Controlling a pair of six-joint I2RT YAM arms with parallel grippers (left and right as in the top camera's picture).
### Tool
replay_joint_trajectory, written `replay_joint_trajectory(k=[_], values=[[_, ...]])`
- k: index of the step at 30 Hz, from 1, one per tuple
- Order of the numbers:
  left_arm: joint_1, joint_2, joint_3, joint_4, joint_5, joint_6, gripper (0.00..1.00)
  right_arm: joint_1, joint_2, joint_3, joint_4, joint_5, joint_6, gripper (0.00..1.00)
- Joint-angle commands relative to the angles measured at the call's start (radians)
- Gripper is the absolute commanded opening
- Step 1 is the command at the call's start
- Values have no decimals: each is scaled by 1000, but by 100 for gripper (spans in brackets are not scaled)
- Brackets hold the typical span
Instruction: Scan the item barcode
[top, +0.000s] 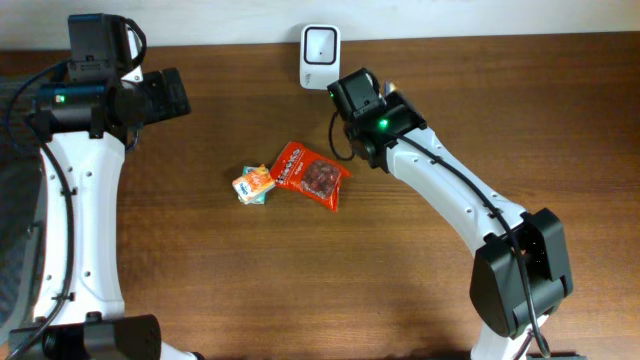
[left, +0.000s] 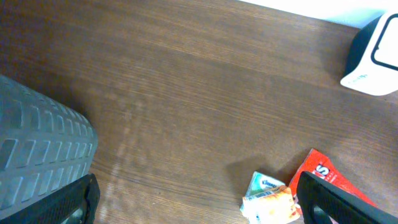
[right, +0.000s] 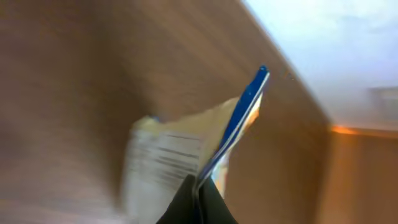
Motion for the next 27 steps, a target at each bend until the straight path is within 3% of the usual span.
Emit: replay_joint_trajectory(k=[1, 5, 7, 8, 10, 15, 18, 25, 27], values=[[3, 3, -4, 1, 3, 5, 99, 8, -43, 19, -20, -293, 74, 4], [3, 3, -4, 1, 3, 5, 99, 9, -44, 19, -61, -479, 81, 5], [3, 3, -4, 1, 4, 5, 99, 9, -45, 19, -76, -547, 92, 14], [3, 3, -4, 1, 4, 5, 99, 8, -46, 21, -85, -610, 93, 25], [3, 3, -4, 1, 3, 5, 99, 5, -51, 46, -102, -652, 187, 60], [3, 3, -4, 1, 4, 5, 99, -84, -59, 150, -192, -652, 517, 90], [3, 3, -4, 1, 3, 5, 99, -156, -58, 153, -235, -678, 716, 98], [3, 3, -4, 1, 3, 5, 99, -213, 3, 12, -150, -655, 1051, 99], [3, 3, -4, 1, 3, 5, 99, -214, 22, -26, -128, -652, 1170, 93]])
